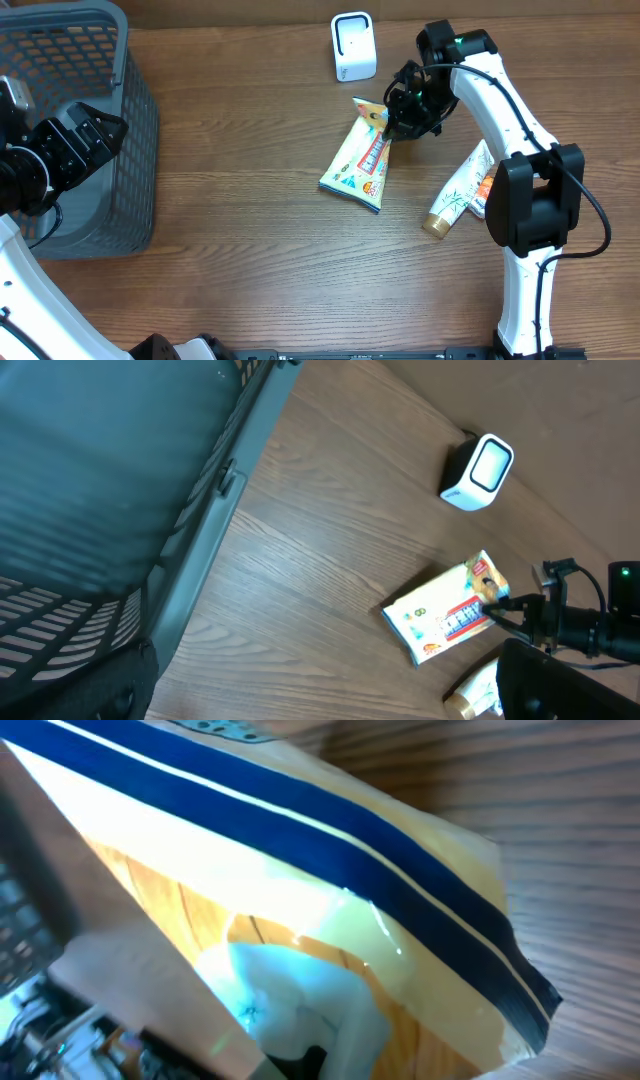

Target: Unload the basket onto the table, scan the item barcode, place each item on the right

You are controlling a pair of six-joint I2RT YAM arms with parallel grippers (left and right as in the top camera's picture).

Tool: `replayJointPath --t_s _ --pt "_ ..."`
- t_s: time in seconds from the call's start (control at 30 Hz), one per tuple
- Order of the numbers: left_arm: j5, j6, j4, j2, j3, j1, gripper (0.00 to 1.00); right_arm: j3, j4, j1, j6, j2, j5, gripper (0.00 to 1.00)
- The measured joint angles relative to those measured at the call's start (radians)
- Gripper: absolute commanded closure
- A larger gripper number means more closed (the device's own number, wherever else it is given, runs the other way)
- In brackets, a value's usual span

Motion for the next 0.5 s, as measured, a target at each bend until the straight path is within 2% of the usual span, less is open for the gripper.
replayJointPath --t_s 0.33,0.37,0.4,0.43,0.5 --pt "0.0 0.0 0.0 0.0 0.0 0.0 0.0 0.0 -0.063 0.074 -0.038 0.0 -0.042 0.95" --pt "0.0 0.0 0.0 0.0 0.0 0.0 0.0 0.0 -0.071 0.086 -0.042 0.0 -0.042 0.8" --pt "0.0 0.0 0.0 0.0 0.0 0.0 0.0 0.0 -0.073 0.1 -0.048 0.0 -0.039 0.54" --pt "0.0 0.0 0.0 0.0 0.0 0.0 0.0 0.0 -0.072 0.11 -0.049 0.0 -0.035 0.47" --pt "0.0 0.0 0.0 0.0 0.0 0.0 0.0 0.0 -0.071 0.14 -0.056 0.0 -0.001 0.41"
